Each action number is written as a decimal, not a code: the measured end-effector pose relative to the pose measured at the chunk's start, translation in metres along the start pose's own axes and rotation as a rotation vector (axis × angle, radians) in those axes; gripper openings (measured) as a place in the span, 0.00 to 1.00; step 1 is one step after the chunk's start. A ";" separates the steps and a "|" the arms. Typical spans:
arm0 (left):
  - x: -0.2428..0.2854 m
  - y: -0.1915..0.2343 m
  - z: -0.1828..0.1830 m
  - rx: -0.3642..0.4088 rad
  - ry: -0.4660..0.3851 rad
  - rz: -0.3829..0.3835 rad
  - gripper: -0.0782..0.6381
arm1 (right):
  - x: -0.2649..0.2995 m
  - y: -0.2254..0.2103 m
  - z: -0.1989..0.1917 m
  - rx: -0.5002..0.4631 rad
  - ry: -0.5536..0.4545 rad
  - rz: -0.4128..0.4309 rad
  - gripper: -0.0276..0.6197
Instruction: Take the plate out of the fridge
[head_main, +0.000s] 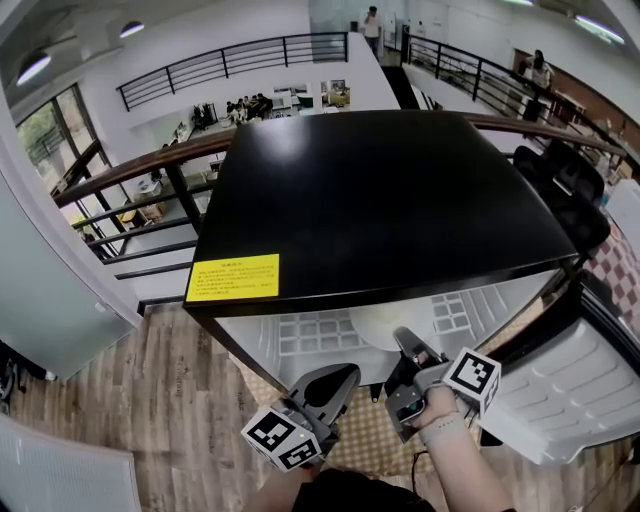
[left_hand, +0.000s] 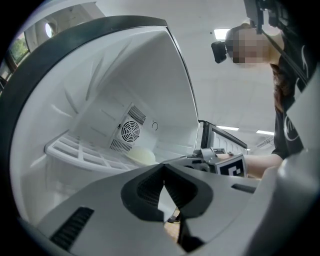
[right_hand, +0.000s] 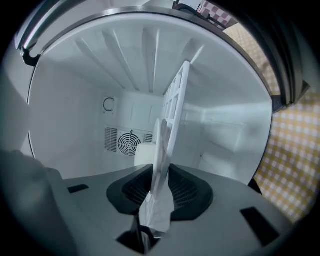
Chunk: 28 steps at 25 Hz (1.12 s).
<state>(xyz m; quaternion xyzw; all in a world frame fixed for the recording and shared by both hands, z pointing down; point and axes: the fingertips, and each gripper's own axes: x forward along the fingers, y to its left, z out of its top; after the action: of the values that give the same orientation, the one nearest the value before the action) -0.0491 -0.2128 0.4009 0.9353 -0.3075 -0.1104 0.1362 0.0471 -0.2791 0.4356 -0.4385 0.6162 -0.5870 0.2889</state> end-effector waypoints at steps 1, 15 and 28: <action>0.001 0.000 0.001 0.000 -0.001 -0.004 0.12 | -0.001 0.000 -0.001 0.012 0.000 0.002 0.21; 0.008 -0.002 0.002 -0.001 0.000 -0.018 0.12 | -0.015 0.001 -0.008 0.116 0.012 0.025 0.18; 0.011 -0.006 0.003 0.005 0.000 -0.027 0.12 | -0.024 0.010 -0.012 0.081 0.008 0.058 0.12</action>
<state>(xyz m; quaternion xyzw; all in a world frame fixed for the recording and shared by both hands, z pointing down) -0.0381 -0.2152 0.3949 0.9397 -0.2950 -0.1116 0.1324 0.0455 -0.2529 0.4239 -0.4061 0.6054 -0.6047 0.3208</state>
